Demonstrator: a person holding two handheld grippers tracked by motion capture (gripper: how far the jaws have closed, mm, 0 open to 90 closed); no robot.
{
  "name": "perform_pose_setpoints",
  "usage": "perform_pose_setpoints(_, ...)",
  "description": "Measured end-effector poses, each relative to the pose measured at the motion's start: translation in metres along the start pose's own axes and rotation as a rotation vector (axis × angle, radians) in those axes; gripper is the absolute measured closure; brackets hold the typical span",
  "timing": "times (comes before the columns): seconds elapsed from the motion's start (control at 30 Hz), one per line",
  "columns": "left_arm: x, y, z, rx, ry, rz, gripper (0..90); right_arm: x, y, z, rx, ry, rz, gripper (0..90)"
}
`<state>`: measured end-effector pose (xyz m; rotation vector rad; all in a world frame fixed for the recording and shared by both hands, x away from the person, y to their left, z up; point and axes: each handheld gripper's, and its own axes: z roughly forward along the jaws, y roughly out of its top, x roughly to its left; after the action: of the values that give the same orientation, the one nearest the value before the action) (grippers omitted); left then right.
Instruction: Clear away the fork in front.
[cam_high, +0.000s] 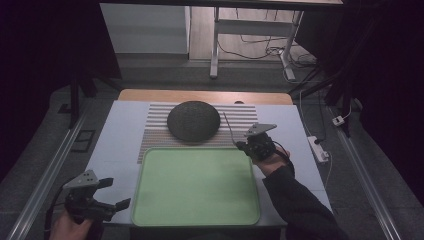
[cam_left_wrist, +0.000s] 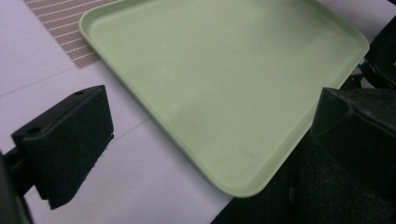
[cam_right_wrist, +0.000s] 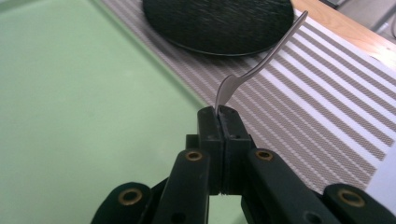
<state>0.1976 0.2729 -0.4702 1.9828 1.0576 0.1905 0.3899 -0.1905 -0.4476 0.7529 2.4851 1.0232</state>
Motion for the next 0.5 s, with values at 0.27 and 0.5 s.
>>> perform_pose_setpoints(0.27,0.001,0.014,0.011,-0.006,-0.081,0.01,0.0,0.021,-0.006,-0.019,-0.035,0.085,-0.028,89.0)
perform_pose_setpoints(0.5,0.0,0.031,0.028,0.017,-0.093,0.074,0.0,0.039,-0.012,-0.03,-0.054,0.155,-0.061,89.0)
